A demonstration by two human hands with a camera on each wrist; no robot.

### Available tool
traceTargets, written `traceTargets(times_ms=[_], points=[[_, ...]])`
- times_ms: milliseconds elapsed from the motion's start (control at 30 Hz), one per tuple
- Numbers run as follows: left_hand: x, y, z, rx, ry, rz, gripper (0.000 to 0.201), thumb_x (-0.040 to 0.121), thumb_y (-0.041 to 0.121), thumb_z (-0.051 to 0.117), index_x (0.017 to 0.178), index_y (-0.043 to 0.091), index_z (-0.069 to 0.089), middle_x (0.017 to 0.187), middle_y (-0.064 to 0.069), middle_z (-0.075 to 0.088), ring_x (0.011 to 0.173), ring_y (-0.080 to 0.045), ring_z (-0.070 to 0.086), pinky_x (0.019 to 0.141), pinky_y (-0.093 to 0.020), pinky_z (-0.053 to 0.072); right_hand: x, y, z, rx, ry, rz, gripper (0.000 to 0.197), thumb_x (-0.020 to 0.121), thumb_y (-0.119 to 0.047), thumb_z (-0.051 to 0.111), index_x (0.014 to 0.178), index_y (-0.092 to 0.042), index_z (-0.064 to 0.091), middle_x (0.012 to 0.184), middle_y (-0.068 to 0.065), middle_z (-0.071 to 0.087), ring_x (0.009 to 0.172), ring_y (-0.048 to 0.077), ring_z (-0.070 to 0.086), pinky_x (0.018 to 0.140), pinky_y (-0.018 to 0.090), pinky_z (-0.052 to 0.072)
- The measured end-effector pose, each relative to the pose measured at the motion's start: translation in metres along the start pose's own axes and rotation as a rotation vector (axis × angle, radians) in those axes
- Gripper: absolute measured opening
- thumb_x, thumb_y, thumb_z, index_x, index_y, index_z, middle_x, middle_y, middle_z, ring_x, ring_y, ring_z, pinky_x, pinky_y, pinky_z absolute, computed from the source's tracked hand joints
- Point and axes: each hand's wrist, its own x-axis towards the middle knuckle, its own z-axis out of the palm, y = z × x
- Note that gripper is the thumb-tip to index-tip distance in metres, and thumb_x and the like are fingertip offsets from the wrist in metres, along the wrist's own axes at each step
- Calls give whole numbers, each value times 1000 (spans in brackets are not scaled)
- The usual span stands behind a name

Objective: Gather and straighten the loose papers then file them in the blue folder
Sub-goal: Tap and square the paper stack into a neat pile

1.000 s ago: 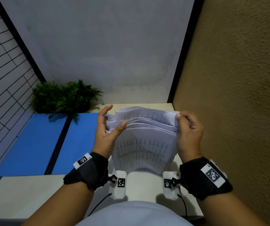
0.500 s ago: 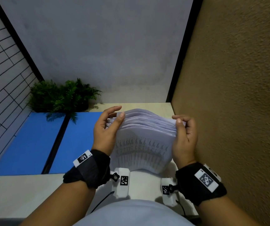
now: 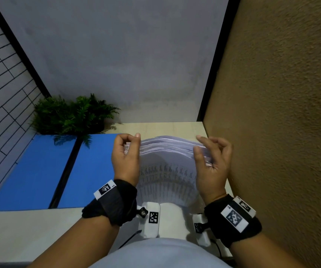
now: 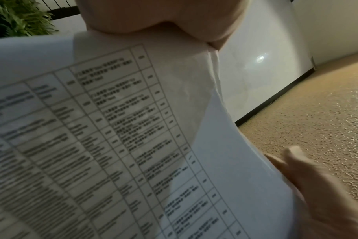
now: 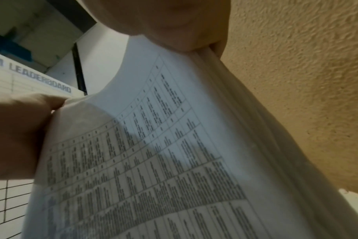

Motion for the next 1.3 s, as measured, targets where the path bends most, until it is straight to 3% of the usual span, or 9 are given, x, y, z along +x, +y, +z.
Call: traceTargets(times_ms=[167,333,433,567,700,900,1000,1133,1300], points=[[5,-3,0,-14,16,-43,15,94,20,55,79,23,56,86,2,57,85,-17,53,80,-35,43,5,2,3,38,24,62,4,91,-14,62,90,-17,64,107,-13,48,101,-9,49,83,9,44],[0,-2,0,21,-21,37,19,93,35,64,86,17,58,85,6,58,79,-4,55,79,-19,46,8,5,4,76,105,84,10,99,-15,45,97,-14,55,102,0,55,95,-1,52,84,14,43],[1,-7,-1,66,-8,18,10,92,24,65,88,18,59,85,7,59,76,-2,55,75,-18,46,5,8,6,108,67,200,12,99,-28,38,101,-28,50,105,-1,56,92,5,54,80,26,44],[2,-5,-1,46,37,-29,14,95,14,55,84,22,56,86,6,56,82,-9,51,75,-23,41,6,6,3,61,16,24,26,96,-29,40,114,-31,58,117,-6,48,107,-6,47,92,15,43],[2,-8,0,15,20,-45,13,96,35,56,87,25,56,92,4,57,86,-11,54,79,-28,44,5,9,4,-67,-103,37,23,90,-44,54,109,-35,64,120,-13,41,112,-10,44,91,27,53],[5,-20,-8,22,-92,-46,51,70,72,65,98,31,57,108,0,62,108,-23,60,97,-43,49,7,13,-1,-88,-214,30,40,83,-58,59,115,-35,64,126,-17,36,119,-7,40,90,16,49],[6,-22,-11,1,-164,-60,55,60,68,74,101,36,55,110,-1,59,103,-26,60,87,-36,55,15,11,-5,-46,-210,149,47,78,-58,61,118,-35,63,125,-16,36,119,4,43,95,27,50],[7,-29,-15,-83,-280,-90,70,51,53,87,107,29,52,105,-1,65,92,-9,69,76,-25,57,17,10,-9,5,-355,147,54,71,-58,70,120,-38,60,128,-24,36,124,-3,39,96,21,48],[13,-39,-20,-28,-388,-194,82,47,44,91,117,18,60,110,0,74,102,-10,71,84,-25,56,16,23,-7,279,-324,578,110,55,-39,91,145,-39,29,125,-20,52,112,0,56,91,28,51]])
